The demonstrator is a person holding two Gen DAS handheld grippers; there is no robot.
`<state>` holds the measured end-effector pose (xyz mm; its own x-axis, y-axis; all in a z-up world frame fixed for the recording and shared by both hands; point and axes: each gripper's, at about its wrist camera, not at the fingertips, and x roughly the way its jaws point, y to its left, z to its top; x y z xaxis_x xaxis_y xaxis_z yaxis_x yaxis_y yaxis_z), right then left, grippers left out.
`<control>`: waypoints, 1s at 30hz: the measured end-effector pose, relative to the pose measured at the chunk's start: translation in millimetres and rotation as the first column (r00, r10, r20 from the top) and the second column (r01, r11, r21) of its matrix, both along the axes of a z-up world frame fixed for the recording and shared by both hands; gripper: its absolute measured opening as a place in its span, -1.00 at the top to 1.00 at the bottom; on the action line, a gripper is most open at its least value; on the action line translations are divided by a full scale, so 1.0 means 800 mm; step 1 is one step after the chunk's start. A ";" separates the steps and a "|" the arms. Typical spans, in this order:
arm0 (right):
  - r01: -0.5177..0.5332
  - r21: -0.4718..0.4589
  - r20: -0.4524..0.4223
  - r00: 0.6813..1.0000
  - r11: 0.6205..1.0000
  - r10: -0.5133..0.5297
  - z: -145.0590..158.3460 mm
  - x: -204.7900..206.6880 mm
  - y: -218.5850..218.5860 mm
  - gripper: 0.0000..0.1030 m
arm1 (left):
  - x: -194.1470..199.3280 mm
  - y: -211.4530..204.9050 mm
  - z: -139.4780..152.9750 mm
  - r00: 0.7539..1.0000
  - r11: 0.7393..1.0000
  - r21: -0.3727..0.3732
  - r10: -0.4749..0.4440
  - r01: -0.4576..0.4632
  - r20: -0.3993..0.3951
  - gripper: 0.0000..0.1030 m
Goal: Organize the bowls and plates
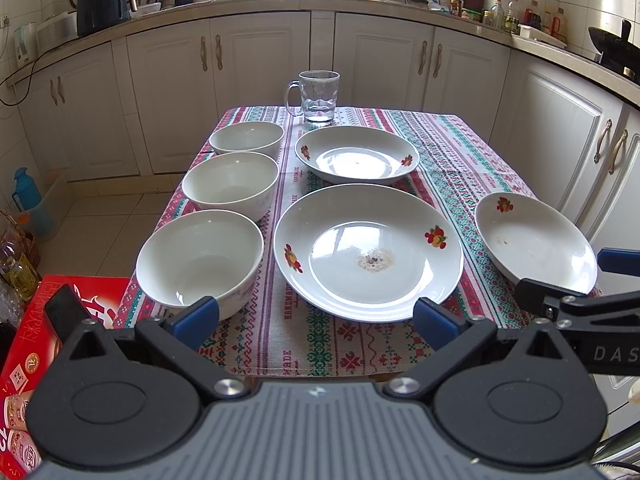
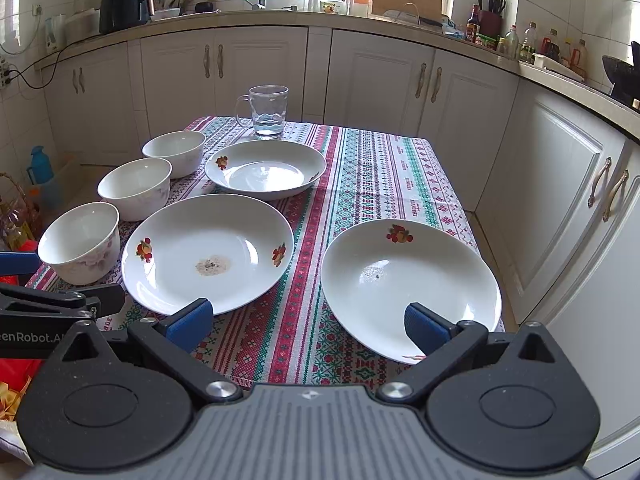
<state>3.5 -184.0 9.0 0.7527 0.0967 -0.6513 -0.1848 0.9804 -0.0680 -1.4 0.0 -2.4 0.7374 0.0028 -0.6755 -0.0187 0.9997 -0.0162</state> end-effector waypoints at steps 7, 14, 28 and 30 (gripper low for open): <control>-0.001 -0.003 0.004 1.000 1.000 0.001 0.001 -0.001 0.001 -1.00 | 0.000 0.001 0.000 1.000 1.000 0.000 0.001 -0.001 0.002 -0.99; -0.003 -0.005 0.007 1.000 1.000 0.003 0.001 -0.002 0.001 -1.00 | 0.000 0.001 0.000 1.000 1.000 0.001 0.002 -0.002 0.002 -0.99; -0.007 -0.007 0.010 1.000 1.000 0.007 0.002 -0.002 0.001 -1.00 | 0.000 0.001 0.000 1.000 1.000 0.000 0.001 -0.001 0.003 -0.99; -0.008 -0.007 0.012 1.000 1.000 0.008 0.002 -0.002 0.001 -1.00 | 0.001 0.001 -0.001 1.000 1.000 0.001 0.002 -0.002 0.002 -0.99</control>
